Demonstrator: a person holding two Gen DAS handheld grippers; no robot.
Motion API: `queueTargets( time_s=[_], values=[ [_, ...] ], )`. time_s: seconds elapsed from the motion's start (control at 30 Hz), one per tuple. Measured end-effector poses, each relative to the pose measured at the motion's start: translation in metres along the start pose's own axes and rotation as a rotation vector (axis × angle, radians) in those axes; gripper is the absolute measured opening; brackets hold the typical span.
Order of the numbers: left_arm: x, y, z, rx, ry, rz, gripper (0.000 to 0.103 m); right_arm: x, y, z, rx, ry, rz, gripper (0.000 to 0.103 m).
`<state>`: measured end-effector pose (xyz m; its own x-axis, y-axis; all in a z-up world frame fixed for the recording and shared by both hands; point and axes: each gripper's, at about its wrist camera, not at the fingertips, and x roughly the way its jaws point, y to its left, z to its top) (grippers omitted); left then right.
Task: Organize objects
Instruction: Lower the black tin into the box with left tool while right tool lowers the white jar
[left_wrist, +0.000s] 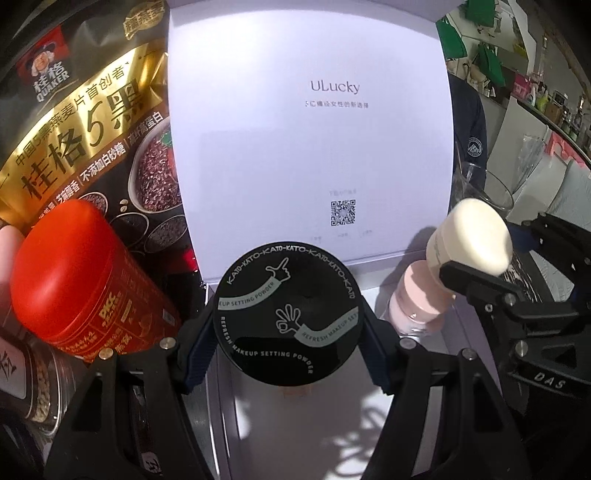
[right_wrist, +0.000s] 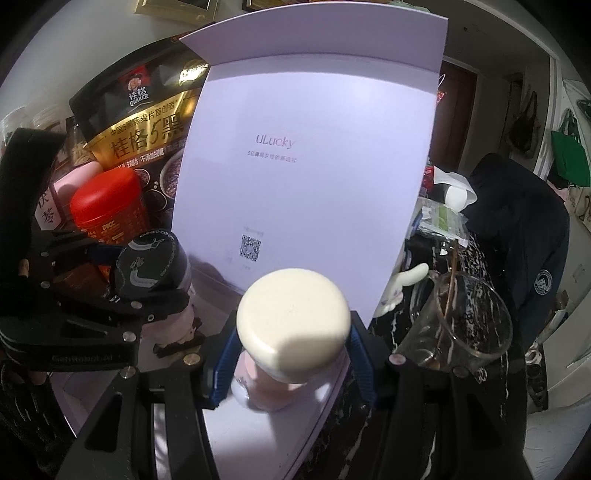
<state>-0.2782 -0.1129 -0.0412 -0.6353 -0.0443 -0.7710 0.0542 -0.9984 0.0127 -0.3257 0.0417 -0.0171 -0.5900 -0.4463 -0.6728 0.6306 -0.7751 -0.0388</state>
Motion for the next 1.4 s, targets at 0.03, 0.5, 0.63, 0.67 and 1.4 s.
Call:
queueTargets(
  time_s=[0.03, 0.5, 0.63, 0.67, 1.4],
  values=[
    [0.001, 0.001, 0.001, -0.001, -0.002, -0.006, 0.067, 0.001, 0.000, 0.001, 0.002, 0.001, 0.004, 0.056],
    [0.017, 0.005, -0.005, -0.018, 0.033, -0.036, 0.067, 0.018, -0.004, -0.004, 0.005, 0.032, 0.022, 0.056],
    [0.019, 0.005, -0.008, -0.020, 0.035, -0.025, 0.067, 0.018, -0.005, -0.004, 0.009, 0.031, 0.029, 0.056],
    [0.019, 0.005, -0.008, -0.021, 0.036, -0.026, 0.067, 0.018, -0.005, -0.005, 0.008, 0.029, 0.029, 0.056],
    [0.024, -0.001, -0.014, -0.038, 0.033, -0.037, 0.067, 0.019, -0.003, -0.007, 0.002, 0.034, 0.023, 0.056]
  ],
)
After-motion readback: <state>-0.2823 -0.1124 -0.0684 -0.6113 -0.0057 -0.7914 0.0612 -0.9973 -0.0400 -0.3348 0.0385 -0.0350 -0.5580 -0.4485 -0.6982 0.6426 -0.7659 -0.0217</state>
